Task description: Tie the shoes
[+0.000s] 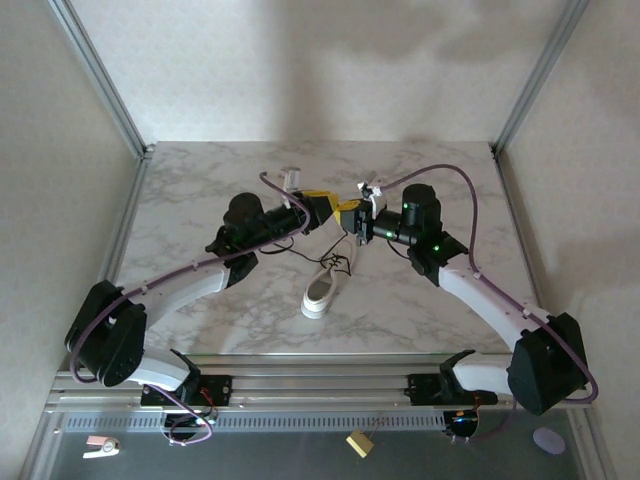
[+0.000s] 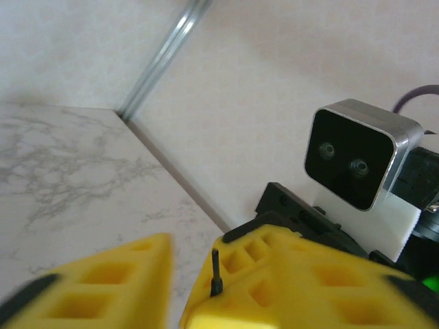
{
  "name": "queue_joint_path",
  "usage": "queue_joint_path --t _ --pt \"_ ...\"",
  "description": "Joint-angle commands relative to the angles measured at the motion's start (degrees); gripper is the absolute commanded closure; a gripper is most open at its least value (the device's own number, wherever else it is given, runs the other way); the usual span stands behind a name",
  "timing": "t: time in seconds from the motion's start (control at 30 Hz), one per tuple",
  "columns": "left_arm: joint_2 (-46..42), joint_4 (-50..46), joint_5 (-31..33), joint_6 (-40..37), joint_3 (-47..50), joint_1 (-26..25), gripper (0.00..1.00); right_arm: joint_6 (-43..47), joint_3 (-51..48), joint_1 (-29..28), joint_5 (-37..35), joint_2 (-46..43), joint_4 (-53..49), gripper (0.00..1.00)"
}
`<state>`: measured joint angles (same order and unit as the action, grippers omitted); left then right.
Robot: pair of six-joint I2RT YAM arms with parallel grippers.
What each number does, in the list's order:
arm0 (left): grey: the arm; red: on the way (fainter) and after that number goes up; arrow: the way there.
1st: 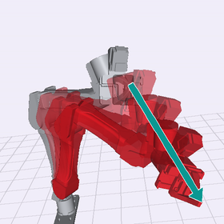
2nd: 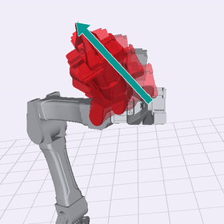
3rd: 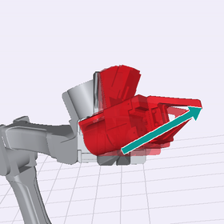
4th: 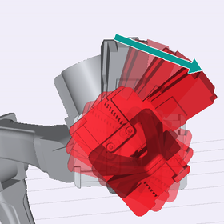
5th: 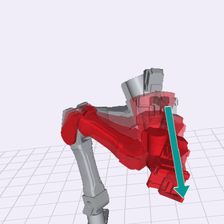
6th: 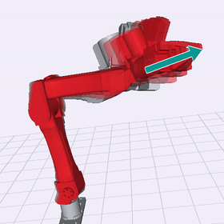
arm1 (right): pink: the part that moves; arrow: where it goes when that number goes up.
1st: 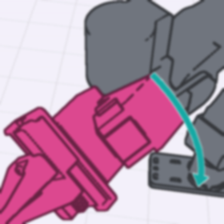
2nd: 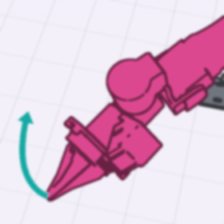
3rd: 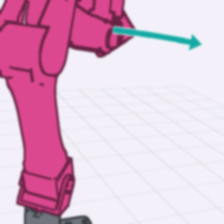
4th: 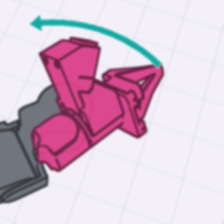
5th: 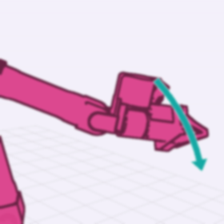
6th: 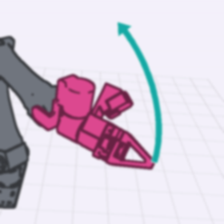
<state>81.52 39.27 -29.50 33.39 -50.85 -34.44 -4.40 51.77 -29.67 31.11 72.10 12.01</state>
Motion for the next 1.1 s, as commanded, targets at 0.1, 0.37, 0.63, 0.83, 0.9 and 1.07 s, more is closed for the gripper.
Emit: queue_joint_path --t 0.1,0.37,0.63,0.83,0.9,1.07 --pt "-5.48 -10.37 14.68 -5.19 -0.43 -0.24 0.01 10.98 4.5 -0.44 -15.25 0.36 -12.8 1.0" --pt "-6.45 -15.35 20.64 -6.65 2.17 -0.04 0.01 11.93 7.21 -0.43 -31.04 3.43 -25.49 1.0" --pt "-3.81 -15.64 16.32 -7.91 2.78 0.14 0.01 11.04 7.61 -0.39 -43.36 8.33 -29.6 1.0" --pt "-1.11 -17.0 14.09 -8.16 2.51 0.16 0.02 6.98 7.16 -1.19 -43.42 10.59 -35.83 1.0" --pt "-0.5 -17.29 13.65 -8.2 2.6 0.09 0.04 4.26 5.09 -2.57 -42.91 10.25 -36.6 1.0" --pt "0.7 -17.86 12.36 -8.51 1.94 0.06 0.08 -2.95 0.1 -5.79 -40.48 8.79 -38.99 1.0"
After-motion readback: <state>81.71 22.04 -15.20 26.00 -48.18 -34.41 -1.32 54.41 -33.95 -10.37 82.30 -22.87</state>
